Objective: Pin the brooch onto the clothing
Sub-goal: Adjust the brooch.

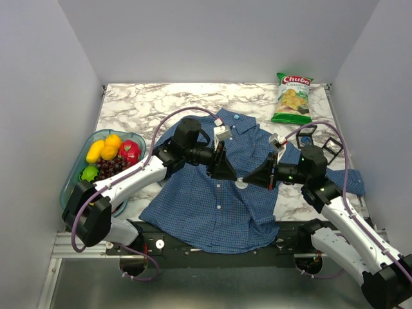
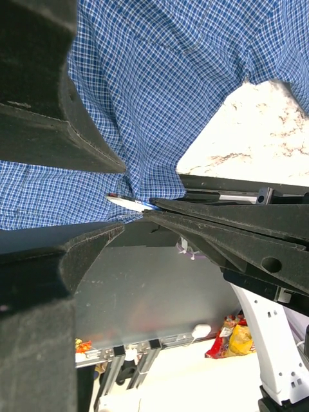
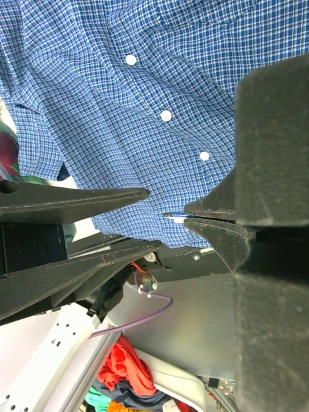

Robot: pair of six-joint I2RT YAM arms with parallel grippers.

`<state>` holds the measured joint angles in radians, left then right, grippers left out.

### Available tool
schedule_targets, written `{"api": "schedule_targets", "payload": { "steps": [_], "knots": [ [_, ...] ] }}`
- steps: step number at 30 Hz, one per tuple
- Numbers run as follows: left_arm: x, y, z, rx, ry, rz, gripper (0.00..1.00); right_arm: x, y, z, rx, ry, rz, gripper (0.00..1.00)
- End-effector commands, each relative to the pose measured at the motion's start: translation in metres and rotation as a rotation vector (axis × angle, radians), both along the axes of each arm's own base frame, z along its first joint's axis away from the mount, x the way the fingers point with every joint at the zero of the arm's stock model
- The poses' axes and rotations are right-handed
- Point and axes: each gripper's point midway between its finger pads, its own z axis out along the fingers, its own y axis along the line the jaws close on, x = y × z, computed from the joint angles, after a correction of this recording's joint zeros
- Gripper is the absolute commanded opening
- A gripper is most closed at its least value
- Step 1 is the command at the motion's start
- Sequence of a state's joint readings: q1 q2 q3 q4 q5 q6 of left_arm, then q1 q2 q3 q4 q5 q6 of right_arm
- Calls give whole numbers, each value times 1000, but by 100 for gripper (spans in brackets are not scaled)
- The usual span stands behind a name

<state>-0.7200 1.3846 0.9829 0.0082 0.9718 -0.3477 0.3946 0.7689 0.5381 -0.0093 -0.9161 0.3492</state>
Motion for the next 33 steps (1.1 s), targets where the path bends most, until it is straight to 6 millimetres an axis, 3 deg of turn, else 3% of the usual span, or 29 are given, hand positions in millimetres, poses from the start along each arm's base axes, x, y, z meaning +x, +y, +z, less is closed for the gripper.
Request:
{"api": "schedule_targets", "payload": {
  "steps": [1,8,21,30,33],
  "knots": [
    [-2,-5,-11,21,1,-14,44,-5,3,15,24,-17,35,1],
    [-10,-6,-18,48,17,-50,41,-5,3,22,40,-43,40,1],
    [-15,-8,-15,24,32,-80,0,-3,4,17,32,-29,38,1],
    [-5,-12,-18,7,18,-3,0,17,2,2,-7,-1,-54,1],
    [6,-14,-25,12,15,74,0,29,1,-5,-28,16,-108,16]
  ]
}}
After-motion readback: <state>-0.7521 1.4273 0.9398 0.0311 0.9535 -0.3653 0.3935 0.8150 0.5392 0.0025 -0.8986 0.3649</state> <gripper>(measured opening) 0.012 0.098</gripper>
